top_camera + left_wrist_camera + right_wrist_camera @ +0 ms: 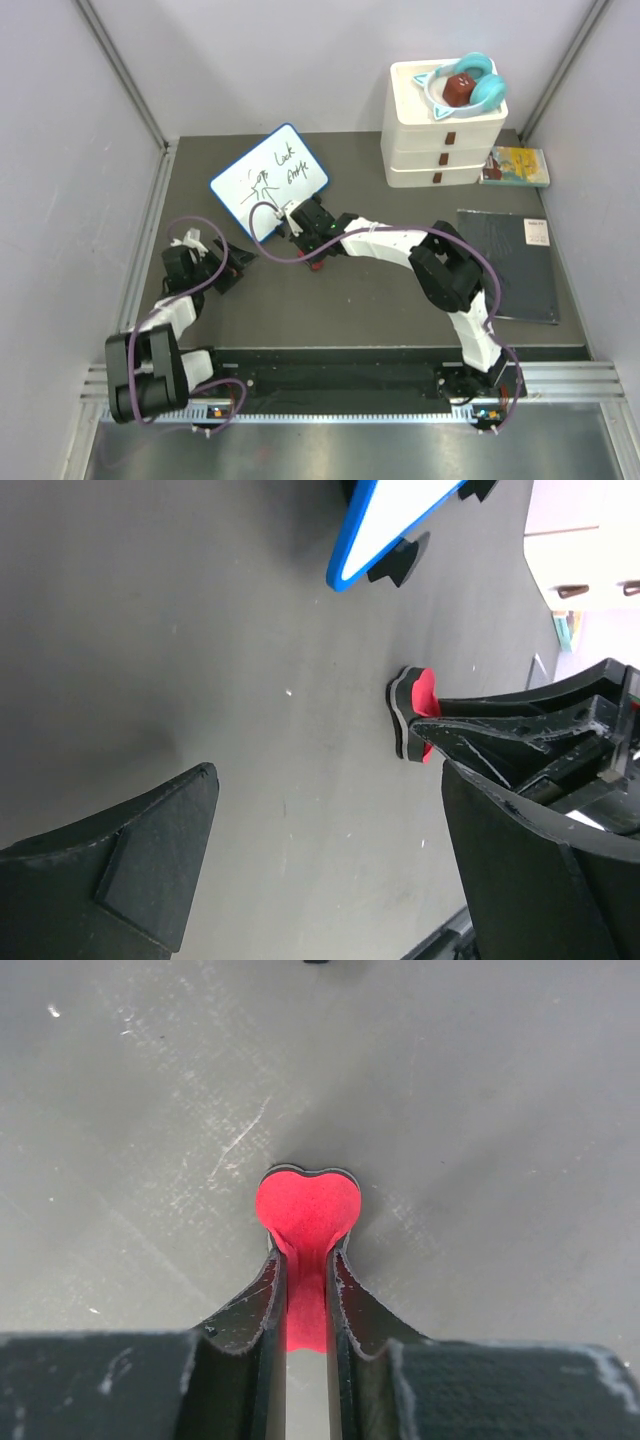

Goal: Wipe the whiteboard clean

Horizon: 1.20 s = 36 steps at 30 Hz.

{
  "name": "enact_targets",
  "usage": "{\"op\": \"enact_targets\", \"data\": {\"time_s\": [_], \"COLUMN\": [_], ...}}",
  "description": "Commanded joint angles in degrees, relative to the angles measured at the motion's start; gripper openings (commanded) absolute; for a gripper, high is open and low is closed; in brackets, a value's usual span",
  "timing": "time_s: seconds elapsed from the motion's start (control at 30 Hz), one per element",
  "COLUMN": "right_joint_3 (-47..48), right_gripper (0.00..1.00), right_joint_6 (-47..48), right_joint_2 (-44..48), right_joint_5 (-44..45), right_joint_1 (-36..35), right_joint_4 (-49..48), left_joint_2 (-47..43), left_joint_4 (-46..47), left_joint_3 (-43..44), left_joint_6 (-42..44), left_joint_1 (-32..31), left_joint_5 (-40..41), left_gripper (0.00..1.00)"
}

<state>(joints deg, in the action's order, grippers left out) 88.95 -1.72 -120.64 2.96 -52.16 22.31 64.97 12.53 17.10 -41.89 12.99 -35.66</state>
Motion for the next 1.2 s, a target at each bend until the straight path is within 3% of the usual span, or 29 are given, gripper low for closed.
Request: {"op": "enact_targets", "data": {"time_s": [0.0,0.23,0.5,0.73,0.9,1.17], "right_joint_3": [1.1,-3.8,-9.1,-9.7,-10.0,-11.0], "right_gripper": [0.0,0.0,0.0,0.0,0.0,0.0], "right_joint_6": [-0.9,-1.8,-11.5,-14.7,-16.7,-21.7], "right_joint_2": [0.2,7.0,14.0,14.6,14.0,12.6], "right_joint_5": [2.9,5.4,-9.4,-13.5,-15.6,-17.9], "right_joint_1": [-0.3,0.2,7.0,8.3,9.2,11.6], "right_joint_4": [-0.9,-6.5,-16.1,-19.9,-23.4,-27.9], "left_joint_2": [6.4,11.7,25.4,38.8,45.3,49.2], "left_joint_4": [13.9,24.5,41.9,60.5,73.4,73.1], "left_joint_3": [0.6,1.4,1.9,0.6,0.9,5.5], "left_joint_6": [-2.1,-2.6,-7.0,-14.0,-19.3,-21.6], "left_joint_1": [0.2,0.4,0.3,0.3,0.3,-1.6], "left_joint_5": [-4.0,-3.6,-5.1,-4.5,-4.5,-2.9], "left_gripper": [0.96,0.85,0.66,0.7,0.63,0.59]}}
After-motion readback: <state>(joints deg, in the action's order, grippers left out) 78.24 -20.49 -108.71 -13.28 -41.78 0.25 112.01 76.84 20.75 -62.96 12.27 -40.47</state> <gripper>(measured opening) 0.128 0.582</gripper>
